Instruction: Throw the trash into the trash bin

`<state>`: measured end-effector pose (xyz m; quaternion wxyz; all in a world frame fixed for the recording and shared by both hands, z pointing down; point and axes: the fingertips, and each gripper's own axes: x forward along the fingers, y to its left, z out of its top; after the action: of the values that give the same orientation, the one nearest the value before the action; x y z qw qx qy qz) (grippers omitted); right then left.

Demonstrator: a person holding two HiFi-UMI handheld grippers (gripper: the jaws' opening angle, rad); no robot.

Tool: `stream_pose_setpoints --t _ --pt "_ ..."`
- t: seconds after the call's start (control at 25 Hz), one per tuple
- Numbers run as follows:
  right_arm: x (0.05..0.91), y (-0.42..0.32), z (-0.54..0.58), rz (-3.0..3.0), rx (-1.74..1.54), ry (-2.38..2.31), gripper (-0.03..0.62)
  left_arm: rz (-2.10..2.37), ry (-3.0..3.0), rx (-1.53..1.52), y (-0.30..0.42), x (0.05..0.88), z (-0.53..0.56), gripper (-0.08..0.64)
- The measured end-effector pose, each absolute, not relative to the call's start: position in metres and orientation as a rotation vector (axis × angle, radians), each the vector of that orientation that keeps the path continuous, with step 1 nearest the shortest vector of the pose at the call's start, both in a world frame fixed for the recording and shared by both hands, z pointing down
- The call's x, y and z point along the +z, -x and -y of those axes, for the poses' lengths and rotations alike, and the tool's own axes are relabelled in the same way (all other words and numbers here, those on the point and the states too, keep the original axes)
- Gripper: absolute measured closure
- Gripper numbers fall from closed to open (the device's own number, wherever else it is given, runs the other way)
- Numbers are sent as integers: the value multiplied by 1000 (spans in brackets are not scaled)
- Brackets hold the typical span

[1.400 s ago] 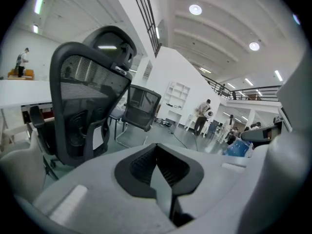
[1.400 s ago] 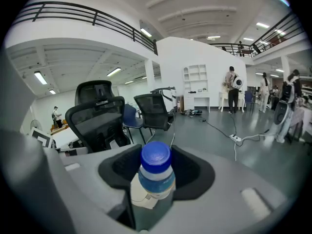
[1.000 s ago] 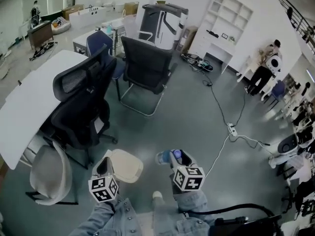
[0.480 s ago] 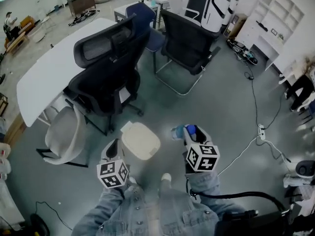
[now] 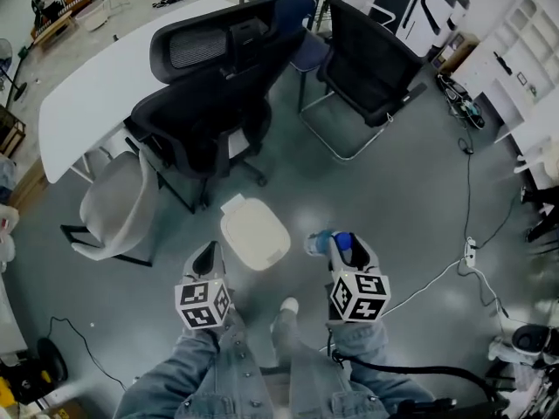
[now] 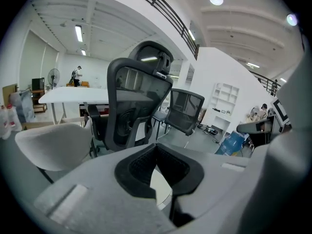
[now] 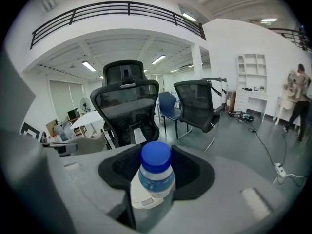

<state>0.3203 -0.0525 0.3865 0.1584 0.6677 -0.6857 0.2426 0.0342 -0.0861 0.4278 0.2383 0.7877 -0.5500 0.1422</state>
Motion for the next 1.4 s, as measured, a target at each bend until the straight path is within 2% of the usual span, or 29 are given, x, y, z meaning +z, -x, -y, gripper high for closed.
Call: stream_pose_setpoints --t 0.8,1.4 --pt "632 -374 40 1832 803 -1782 397 1343 -2075 674 -104 686 54 551" --pt "703 -399 54 1776 789 -1732 398 1242 -2056 707 -168 790 55 551"
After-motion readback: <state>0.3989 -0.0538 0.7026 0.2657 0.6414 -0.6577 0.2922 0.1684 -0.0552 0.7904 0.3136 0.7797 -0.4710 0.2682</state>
